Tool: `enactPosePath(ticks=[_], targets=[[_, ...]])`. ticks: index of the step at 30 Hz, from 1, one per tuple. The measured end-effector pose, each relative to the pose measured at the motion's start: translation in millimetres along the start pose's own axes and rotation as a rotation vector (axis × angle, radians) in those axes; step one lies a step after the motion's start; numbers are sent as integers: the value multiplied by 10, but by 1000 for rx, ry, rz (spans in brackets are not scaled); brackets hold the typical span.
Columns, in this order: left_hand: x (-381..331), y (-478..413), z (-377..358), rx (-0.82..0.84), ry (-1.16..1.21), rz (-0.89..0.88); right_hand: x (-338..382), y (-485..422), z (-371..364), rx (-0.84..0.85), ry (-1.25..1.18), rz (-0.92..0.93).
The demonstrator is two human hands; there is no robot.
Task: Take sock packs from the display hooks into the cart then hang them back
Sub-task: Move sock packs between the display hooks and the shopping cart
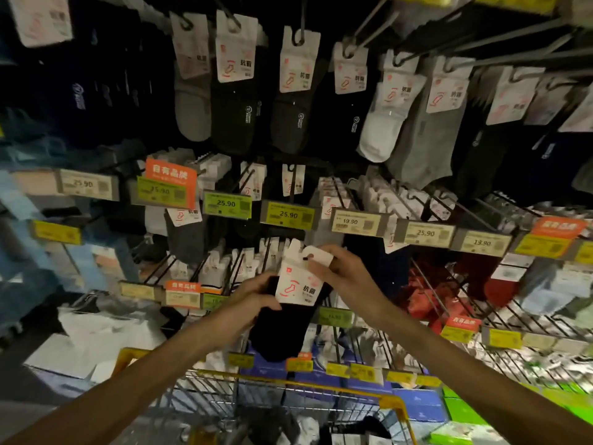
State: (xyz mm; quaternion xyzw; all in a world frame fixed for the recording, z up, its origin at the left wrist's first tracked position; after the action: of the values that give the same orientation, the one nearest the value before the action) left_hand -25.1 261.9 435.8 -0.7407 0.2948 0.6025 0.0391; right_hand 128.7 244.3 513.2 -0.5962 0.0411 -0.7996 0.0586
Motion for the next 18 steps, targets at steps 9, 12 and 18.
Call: enactPosePath(ticks=[9, 12, 18], targets=[[165, -409, 359, -74, -10, 44, -349, -321, -193, -173, -38, -48], [156, -545, 423, -115, 0, 60, -409, -464, -215, -236, -30, -74], [-75, -703, 472, -145, 59, -14, -415, -731, -150, -344, -132, -89]])
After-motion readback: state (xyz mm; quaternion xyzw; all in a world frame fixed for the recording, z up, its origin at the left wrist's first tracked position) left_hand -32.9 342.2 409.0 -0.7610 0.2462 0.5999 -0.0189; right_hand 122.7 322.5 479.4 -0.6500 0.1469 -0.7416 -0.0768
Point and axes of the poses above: each hand's wrist, its own y-axis away from the middle knuckle, its own z-axis out of the back of the hand, x = y × z, the point moved 9 cm from there along -y, towards the middle knuckle, and after that the axes turned 8 degrees about y, right-handed, at the moved point
